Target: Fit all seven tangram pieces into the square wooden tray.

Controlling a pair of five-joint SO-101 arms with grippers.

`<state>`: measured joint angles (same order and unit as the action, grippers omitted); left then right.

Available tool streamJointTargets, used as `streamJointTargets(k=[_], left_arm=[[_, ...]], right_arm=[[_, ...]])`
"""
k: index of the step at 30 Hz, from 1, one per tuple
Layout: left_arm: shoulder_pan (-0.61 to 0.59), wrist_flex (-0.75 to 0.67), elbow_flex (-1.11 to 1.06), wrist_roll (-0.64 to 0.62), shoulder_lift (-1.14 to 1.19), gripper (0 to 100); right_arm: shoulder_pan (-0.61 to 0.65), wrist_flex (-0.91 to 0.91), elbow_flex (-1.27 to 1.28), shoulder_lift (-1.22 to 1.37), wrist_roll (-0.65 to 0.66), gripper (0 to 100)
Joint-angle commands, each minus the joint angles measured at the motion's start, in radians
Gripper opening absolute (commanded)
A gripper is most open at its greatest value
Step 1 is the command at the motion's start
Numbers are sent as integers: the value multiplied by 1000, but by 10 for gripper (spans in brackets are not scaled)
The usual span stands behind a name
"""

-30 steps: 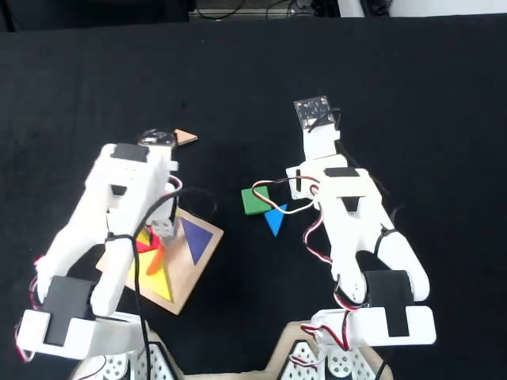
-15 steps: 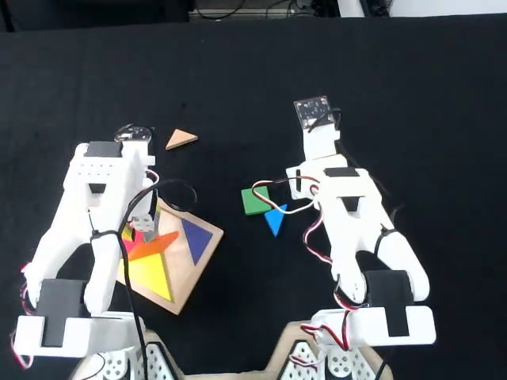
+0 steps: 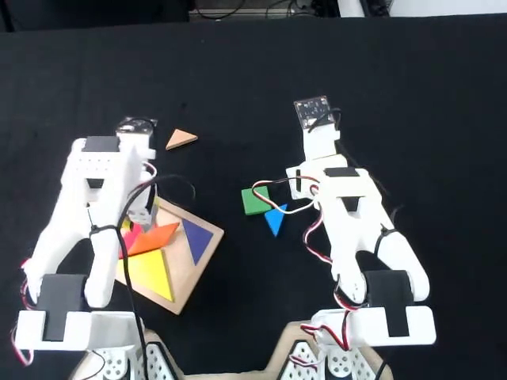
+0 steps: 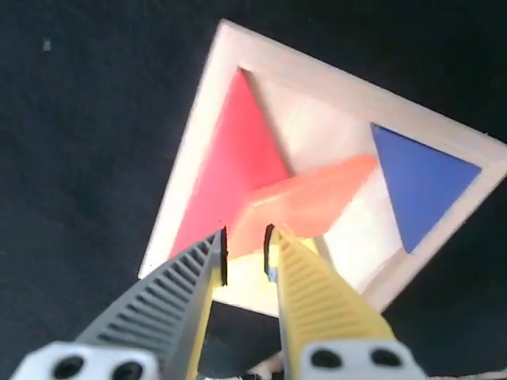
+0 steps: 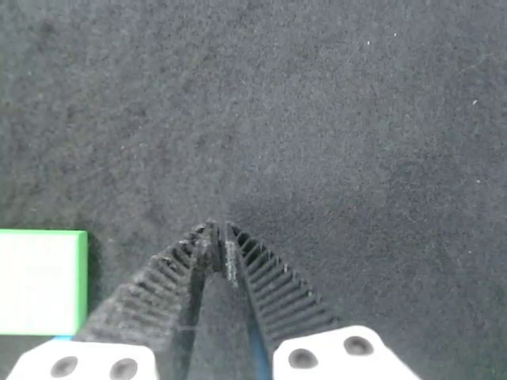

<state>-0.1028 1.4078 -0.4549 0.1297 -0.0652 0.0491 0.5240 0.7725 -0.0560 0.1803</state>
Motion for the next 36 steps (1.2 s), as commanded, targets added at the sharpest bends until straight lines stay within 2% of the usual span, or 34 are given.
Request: streamJointTargets(k=[1,5,9,14,22,26,36], left_arm=[[-84,-89,24,64,-5,105],[-147,-236,-35,118,-5,106],[-51,-238,-159,176,-15,105],[77,-238,-249,181,-15,105],[236,-77,-211,180,-15,105],[229,-75,-189,180,-15,105],[62,-77,8,186,-15,105]], right_arm=[[12,-14,-42,-5,2,11],[14,-14,-42,-5,2,11],[14,-14,-42,-5,2,11],[14,-15,-42,-5,2,11],[14,-15,-42,-5,2,11],[14,-14,-42,-5,2,11],[14,-14,-42,-5,2,11]])
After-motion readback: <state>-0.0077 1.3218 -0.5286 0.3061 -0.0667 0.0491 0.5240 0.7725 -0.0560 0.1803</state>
